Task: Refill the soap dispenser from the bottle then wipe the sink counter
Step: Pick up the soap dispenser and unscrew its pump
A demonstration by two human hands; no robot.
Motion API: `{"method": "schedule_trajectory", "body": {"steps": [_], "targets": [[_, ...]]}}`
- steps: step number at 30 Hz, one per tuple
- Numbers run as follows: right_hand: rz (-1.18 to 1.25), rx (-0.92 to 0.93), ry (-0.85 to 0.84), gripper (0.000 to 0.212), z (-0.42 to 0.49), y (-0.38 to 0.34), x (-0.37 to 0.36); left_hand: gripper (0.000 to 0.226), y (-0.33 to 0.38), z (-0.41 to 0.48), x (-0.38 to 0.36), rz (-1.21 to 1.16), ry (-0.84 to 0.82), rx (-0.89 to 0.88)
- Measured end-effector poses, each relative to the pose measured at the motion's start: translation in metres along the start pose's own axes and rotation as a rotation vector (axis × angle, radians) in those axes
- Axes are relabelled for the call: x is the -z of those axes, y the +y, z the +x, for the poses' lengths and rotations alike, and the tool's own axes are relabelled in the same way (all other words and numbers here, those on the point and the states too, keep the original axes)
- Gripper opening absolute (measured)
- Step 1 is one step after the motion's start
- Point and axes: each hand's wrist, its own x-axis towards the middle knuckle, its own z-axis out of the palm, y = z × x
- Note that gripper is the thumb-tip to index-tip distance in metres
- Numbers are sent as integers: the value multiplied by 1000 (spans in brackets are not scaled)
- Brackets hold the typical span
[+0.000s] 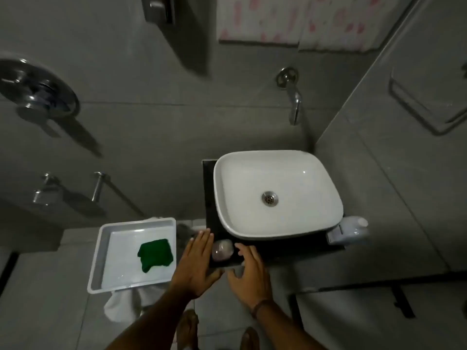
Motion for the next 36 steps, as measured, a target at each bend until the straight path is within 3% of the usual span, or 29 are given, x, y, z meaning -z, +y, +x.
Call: {"method": "schedule_trajectory", "body": {"steps": [6,10,14,18,20,23,26,31,36], "targets": [[334,-268,156,44,30,-26,-44,70,0,29,-7,-463,-32,81],[324,-353,263,33,46,-22,-55,60,-8,37,6,-547,38,76],[210,-268,257,23,49,-17,-54,58,-16,39,13,-542,41,18],[164,-27,42,46,44,-8,-33,60,-24,35,23,-566,15,-54],[299,-80,1,61,36,-9,-26,62,-22,33,27,-551,36,-94],[383,-214,127,85,30,-23,-23,66,-11,30,32,-544,78,-112],[397,-201,145,77,33,-27,-18,67,-5,31,34,-568,98,-96],[483,-146,121,98,28,-29,-11,66,-1,31,32,-605,123,-55],[571,-216,244,72,29,-33,-7,67,0,34,20,-608,115,-26]]}}
